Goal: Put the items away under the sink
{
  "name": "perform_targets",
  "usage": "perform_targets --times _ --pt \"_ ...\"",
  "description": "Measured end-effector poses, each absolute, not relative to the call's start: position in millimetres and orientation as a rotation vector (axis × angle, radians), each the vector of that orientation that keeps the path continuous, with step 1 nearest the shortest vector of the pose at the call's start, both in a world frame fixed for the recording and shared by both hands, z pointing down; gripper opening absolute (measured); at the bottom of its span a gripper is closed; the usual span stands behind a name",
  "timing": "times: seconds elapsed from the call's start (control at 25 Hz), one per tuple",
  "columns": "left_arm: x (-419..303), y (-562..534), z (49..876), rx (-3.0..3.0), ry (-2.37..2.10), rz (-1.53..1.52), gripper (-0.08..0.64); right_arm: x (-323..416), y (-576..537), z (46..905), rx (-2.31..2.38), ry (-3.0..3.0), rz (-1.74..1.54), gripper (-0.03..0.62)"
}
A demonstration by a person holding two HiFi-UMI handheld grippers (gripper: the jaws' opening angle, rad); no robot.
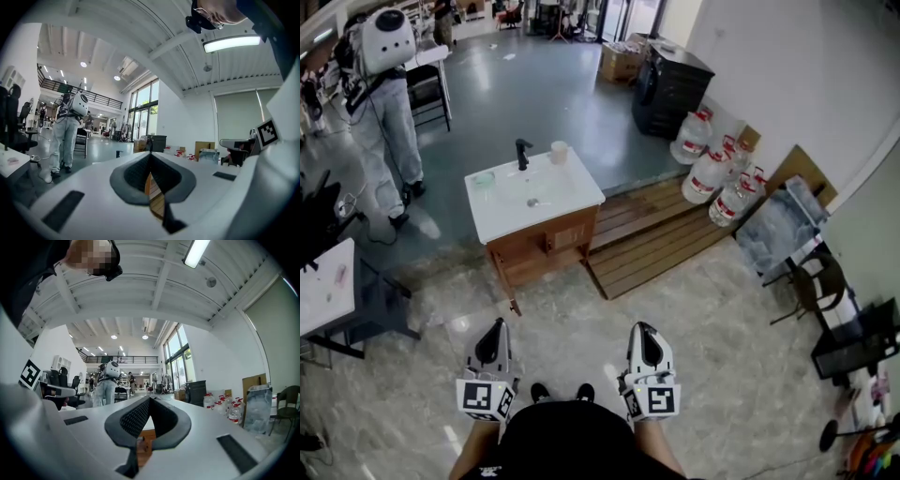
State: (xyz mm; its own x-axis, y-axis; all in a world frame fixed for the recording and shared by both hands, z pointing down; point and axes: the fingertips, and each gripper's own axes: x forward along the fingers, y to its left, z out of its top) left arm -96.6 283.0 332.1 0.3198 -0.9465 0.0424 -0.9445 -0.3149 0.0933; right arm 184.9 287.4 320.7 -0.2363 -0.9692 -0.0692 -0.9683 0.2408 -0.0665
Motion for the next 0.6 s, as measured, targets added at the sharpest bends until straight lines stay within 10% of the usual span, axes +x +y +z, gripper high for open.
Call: perform_targets --times 0.6 --pt "-93.3 282.9 331.0 2.470 -1.772 -0.045 0.005 186.2 288.0 321.3 -1.853 2.413 -0.022 0.104"
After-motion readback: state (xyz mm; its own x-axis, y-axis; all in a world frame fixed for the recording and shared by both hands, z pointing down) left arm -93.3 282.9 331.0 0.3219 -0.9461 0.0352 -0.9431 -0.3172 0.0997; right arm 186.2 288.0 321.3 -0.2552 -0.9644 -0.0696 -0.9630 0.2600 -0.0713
